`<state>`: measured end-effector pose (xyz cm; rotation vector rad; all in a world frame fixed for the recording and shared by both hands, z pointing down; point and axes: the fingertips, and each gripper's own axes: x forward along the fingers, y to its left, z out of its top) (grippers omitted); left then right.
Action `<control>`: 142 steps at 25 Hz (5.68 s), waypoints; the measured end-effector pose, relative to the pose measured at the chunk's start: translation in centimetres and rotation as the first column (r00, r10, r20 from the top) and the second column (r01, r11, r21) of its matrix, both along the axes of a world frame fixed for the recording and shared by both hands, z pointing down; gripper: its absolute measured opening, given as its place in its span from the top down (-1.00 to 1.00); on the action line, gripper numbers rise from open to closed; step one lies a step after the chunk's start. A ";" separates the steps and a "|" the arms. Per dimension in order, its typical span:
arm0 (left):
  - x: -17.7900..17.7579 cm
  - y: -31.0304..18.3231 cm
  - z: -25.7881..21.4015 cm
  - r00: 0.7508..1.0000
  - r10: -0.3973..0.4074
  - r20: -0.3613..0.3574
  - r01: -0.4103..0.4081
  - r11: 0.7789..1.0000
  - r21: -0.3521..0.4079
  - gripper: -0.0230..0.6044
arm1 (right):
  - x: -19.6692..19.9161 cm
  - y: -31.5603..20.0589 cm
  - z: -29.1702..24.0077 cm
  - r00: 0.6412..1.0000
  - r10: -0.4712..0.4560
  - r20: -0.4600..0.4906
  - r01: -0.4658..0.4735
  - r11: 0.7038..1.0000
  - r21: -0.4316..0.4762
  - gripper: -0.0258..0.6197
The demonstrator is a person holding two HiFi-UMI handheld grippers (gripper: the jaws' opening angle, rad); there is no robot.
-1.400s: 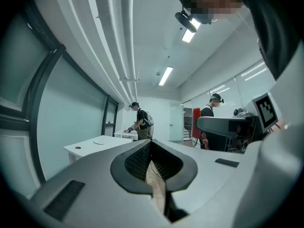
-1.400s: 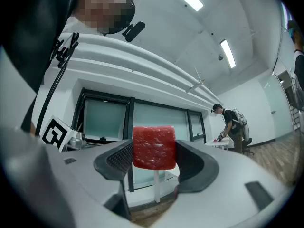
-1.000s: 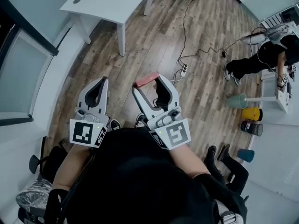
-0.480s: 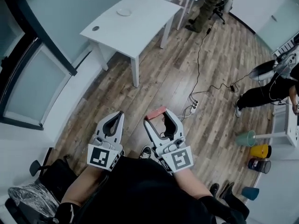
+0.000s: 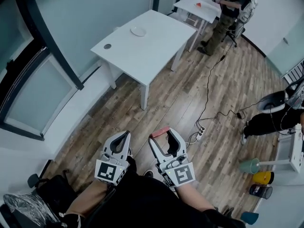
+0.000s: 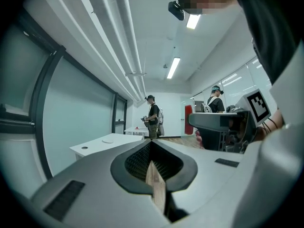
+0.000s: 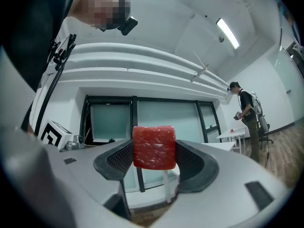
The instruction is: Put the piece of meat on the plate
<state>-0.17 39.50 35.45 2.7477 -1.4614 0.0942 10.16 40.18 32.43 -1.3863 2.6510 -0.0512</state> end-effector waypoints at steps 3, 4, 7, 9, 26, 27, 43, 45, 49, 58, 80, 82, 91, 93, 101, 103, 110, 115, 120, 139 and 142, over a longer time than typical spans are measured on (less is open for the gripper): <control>-1.2 -4.0 -0.4 1.000 0.002 -0.016 -0.001 1.000 0.013 0.95 | -1.7 -3.6 -0.5 1.000 -0.019 -0.003 0.019 1.000 0.009 0.06; -1.6 -5.2 -0.8 1.000 0.005 -0.020 -0.004 1.000 0.024 0.95 | -2.4 -4.8 -0.8 1.000 -0.025 -0.009 0.025 1.000 0.017 0.07; -3.0 -8.8 -1.6 0.999 0.027 -0.022 -0.026 0.999 0.042 0.95 | -4.4 -8.9 -1.6 1.000 -0.012 -0.023 0.012 1.000 0.007 0.06; -4.2 -10.9 -2.0 0.998 0.051 -0.025 -0.050 0.998 0.038 0.95 | -5.9 -11.2 -2.7 1.000 -0.008 -0.007 0.008 1.000 0.021 0.06; -7.5 -24.9 -1.7 0.999 0.040 -0.014 -0.039 0.999 0.029 0.95 | -7.8 -24.8 -1.6 0.999 0.019 -0.048 -0.019 1.000 0.013 0.07; -7.2 -26.1 -1.7 0.999 0.033 -0.014 -0.032 0.999 0.035 0.95 | -7.7 -26.0 -1.6 1.000 0.006 -0.029 -0.005 1.000 0.023 0.07; -1.5 -40.9 -3.5 0.999 -0.051 0.007 0.050 0.998 0.045 0.95 | -2.9 -42.2 -2.0 0.993 -0.114 0.001 0.114 0.993 0.024 0.07; -1.7 -41.8 -3.3 0.998 -0.059 0.013 0.059 0.998 0.039 0.95 | -3.0 -43.2 -2.4 0.993 -0.119 0.015 0.119 0.993 0.023 0.06; -2.5 -44.5 -2.9 0.998 -0.069 0.009 0.069 0.997 0.016 0.95 | -3.8 -45.3 -1.9 0.993 -0.120 -0.003 0.120 0.993 -0.004 0.07; -3.1 -50.9 -2.6 1.000 0.022 0.020 -0.022 1.000 -0.004 0.95 | -5.3 -50.4 -2.1 0.998 -0.046 -0.032 0.045 0.998 -0.037 0.07; -5.3 -65.8 3.6 1.000 0.003 0.025 -0.003 0.999 -0.038 0.95 | -9.3 -65.8 5.4 0.996 -0.018 -0.084 0.005 0.989 -0.149 0.07; -5.1 -66.4 4.1 0.999 -0.018 0.027 0.019 0.999 -0.050 0.95 | -9.0 -66.9 6.1 0.995 -0.028 -0.094 0.013 0.988 -0.154 0.07; -4.5 -70.9 6.9 0.996 -0.081 0.048 0.086 0.991 -0.103 0.95 | -8.4 -72.7 9.8 0.991 -0.054 -0.121 0.026 0.975 -0.219 0.07; -4.3 -72.5 7.3 0.995 -0.084 0.052 0.089 0.989 -0.116 0.95 | -8.4 -74.5 10.6 0.990 -0.060 -0.130 0.027 0.971 -0.237 0.06; -4.9 -75.5 10.8 0.994 -0.100 0.051 0.107 0.979 -0.176 0.95 | -9.2 -78.0 14.0 0.983 -0.068 -0.173 0.016 0.958 -0.285 0.07; -5.0 -76.6 11.3 0.993 -0.110 0.048 0.117 0.977 -0.178 0.95 | -9.4 -79.0 14.7 0.981 -0.067 -0.180 0.012 0.956 -0.294 0.07; -5.6 -80.0 13.4 0.992 -0.120 0.040 0.125 0.975 -0.181 0.95 | -10.4 -81.9 18.1 0.968 -0.106 -0.227 0.018 0.933 -0.360 0.06; -6.1 -82.1 15.5 0.989 -0.140 0.054 0.148 0.965 -0.215 0.95 | -11.1 -84.2 20.4 0.951 -0.149 -0.271 0.024 0.908 -0.417 0.07; -6.2 -83.5 16.7 0.990 -0.123 0.073 0.134 0.974 -0.180 0.95 | -11.5 -85.6 22.3 0.933 -0.218 -0.287 0.045 0.861 -0.507 0.07; -6.4 -85.0 18.4 0.991 -0.112 0.070 0.123 0.973 -0.196 0.95 | -12.7 -87.1 26.1 0.848 -0.341 -0.407 -0.047 0.715 -0.698 0.07; -6.5 -85.0 18.5 0.991 -0.120 0.065 0.131 0.970 -0.203 0.95 | -12.5 -87.2 26.5 0.833 -0.349 -0.428 -0.070 0.702 -0.709 0.07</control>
